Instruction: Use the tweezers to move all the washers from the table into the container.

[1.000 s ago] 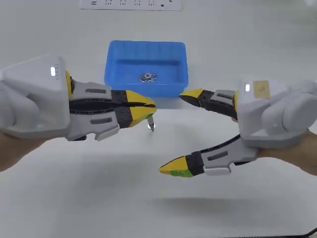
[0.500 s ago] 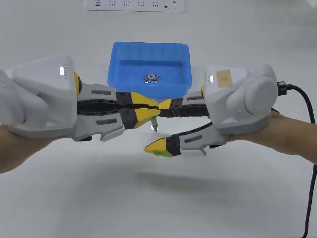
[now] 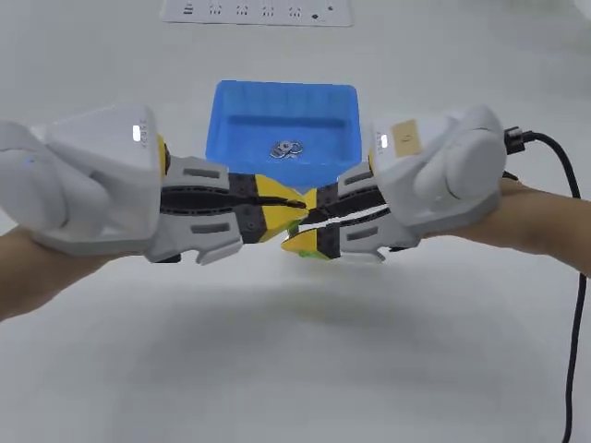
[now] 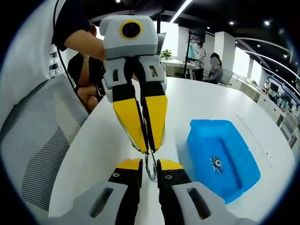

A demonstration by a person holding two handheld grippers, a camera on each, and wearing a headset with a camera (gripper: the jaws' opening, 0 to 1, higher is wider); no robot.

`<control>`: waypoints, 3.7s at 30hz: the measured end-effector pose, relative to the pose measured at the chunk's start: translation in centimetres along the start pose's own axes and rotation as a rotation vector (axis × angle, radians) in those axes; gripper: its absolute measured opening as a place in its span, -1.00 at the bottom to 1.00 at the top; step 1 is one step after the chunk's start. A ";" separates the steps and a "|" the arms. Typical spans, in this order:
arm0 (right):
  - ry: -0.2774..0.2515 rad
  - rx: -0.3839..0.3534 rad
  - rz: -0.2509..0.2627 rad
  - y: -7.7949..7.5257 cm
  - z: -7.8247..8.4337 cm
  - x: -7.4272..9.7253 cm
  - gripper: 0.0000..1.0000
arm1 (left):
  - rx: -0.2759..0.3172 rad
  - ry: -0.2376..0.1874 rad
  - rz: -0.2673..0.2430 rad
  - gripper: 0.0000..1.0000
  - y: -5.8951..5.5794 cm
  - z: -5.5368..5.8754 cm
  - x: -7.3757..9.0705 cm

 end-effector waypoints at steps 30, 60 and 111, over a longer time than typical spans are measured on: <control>0.052 0.024 -0.010 -0.3 1.3 -0.3 -0.82 | 0.053 0.019 -0.010 -0.55 -0.3 0.3 -0.4; 0.002 -0.013 0.162 -4.2 -4.6 3.9 -0.82 | 0.187 -0.166 -0.268 -0.18 0.9 -0.6 8.0; 0.120 -0.024 0.169 -11.7 2.7 -1.6 -0.81 | 0.338 -0.165 -0.452 0.90 2.7 2.7 11.9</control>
Point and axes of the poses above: the centre of the closed fingertips' face, and the gripper's own axes: x roughly backward along the fingers, y roughly to its left, z roughly out of its underside, the point moved 3 cm from there along x, roughly backward along the fingers, and after that the axes turned 15 degrees about x, right-handed, at the moved point
